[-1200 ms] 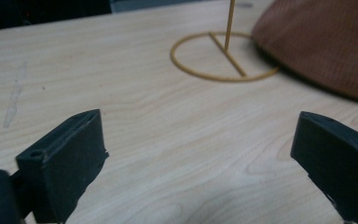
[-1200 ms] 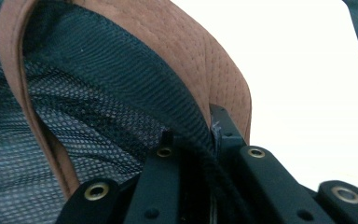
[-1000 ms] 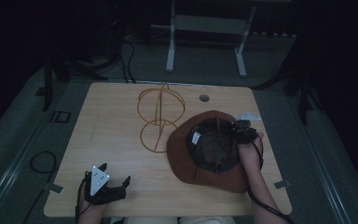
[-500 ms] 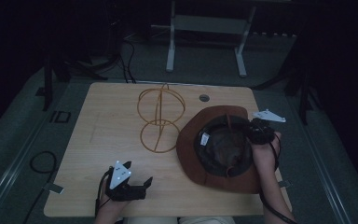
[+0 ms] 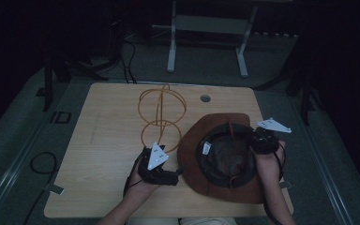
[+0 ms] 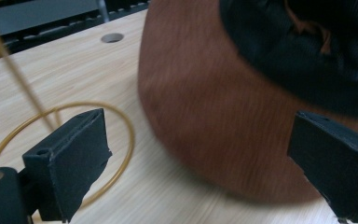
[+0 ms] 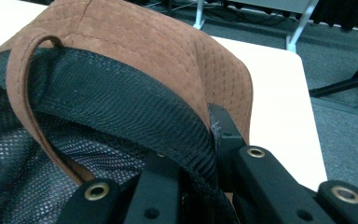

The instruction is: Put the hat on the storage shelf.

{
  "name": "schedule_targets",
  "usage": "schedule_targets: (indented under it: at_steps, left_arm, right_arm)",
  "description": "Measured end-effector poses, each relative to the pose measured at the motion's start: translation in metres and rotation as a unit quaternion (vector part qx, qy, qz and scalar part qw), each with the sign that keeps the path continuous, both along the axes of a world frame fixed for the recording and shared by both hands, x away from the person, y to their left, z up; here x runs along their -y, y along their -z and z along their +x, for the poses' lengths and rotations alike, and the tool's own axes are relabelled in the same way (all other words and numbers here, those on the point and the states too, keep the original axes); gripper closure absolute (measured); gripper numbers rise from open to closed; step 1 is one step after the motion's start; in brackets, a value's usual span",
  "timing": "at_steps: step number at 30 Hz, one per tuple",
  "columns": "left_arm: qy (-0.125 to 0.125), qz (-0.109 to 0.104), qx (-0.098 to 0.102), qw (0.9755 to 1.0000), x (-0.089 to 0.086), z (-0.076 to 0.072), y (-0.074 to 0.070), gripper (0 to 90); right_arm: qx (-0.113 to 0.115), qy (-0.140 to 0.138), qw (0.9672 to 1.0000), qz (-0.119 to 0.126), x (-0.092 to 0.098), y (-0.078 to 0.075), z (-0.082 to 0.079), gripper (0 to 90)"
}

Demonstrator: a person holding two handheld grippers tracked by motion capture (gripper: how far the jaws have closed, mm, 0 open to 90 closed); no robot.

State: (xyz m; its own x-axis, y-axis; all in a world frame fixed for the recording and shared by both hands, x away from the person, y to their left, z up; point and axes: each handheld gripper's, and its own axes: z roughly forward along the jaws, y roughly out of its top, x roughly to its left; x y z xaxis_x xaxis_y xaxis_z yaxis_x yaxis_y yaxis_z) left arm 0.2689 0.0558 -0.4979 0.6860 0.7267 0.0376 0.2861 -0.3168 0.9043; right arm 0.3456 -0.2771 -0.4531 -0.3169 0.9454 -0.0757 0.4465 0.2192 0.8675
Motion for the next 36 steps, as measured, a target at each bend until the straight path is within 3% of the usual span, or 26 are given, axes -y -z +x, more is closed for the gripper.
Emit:
schedule_targets:
  at_steps: [1, 4, 10, 14, 16, 22, 24, 28, 30, 31, 36]
  left_arm:
    - [0.0, 0.0, 0.0, 1.0, 0.0, 0.0, 0.0, 5.6]
    - [0.005, 0.013, 0.005, 0.9999, 0.021, 0.011, -0.01, 6.1]
    - [0.012, -0.004, 0.008, 0.9999, 0.045, 0.029, -0.025, 8.8]
    - [0.023, 0.008, -0.008, 0.9997, 0.063, 0.041, -0.032, 14.3]
    - [0.018, 0.024, -0.007, 0.9995, 0.071, 0.044, -0.034, 15.2]
    - [-0.029, 0.06, -0.004, 0.9978, 0.088, 0.057, -0.034, 17.5]
    - [-0.034, 0.07, 0.002, 0.9969, 0.092, 0.059, -0.034, 26.0]
    - [-0.043, 0.089, 0.02, 0.9949, 0.098, 0.06, -0.033, 62.3]
    - [-0.054, 0.093, 0.027, 0.9939, 0.1, 0.061, -0.032, 67.5]
    - [-0.057, 0.088, 0.03, 0.9941, 0.101, 0.061, -0.032, 81.6]
    - [-0.066, 0.085, 0.037, 0.9935, 0.103, 0.062, -0.034, 85.8]
  right_arm:
    - [0.0, 0.0, 1.0, 0.0, 0.0, 0.0, 0.0, 83.6]
    - [-0.002, -0.004, 1.0, 0.0, -0.001, 0.002, -0.003, 83.5]
    - [0.003, -0.005, 1.0, -0.004, 0.0, -0.002, -0.007, 83.5]
    - [0.004, -0.008, 1.0, 0.001, -0.001, -0.005, -0.009, 83.5]
    - [0.007, -0.01, 0.9999, -0.001, -0.002, -0.007, -0.011, 83.5]
    - [0.016, -0.019, 0.9997, 0.001, -0.005, -0.013, -0.017, 83.5]
    - [0.019, -0.024, 0.9995, 0.004, -0.007, -0.015, -0.021, 83.5]
    - [0.025, -0.031, 0.9992, -0.001, -0.013, -0.018, -0.026, 83.5]
    - [0.025, -0.031, 0.9992, -0.001, -0.014, -0.018, -0.028, 83.5]
    - [0.028, -0.031, 0.9991, 0.0, -0.015, -0.017, -0.03, 83.4]
    - [0.026, -0.027, 0.9993, -0.002, -0.016, -0.015, -0.035, 82.1]
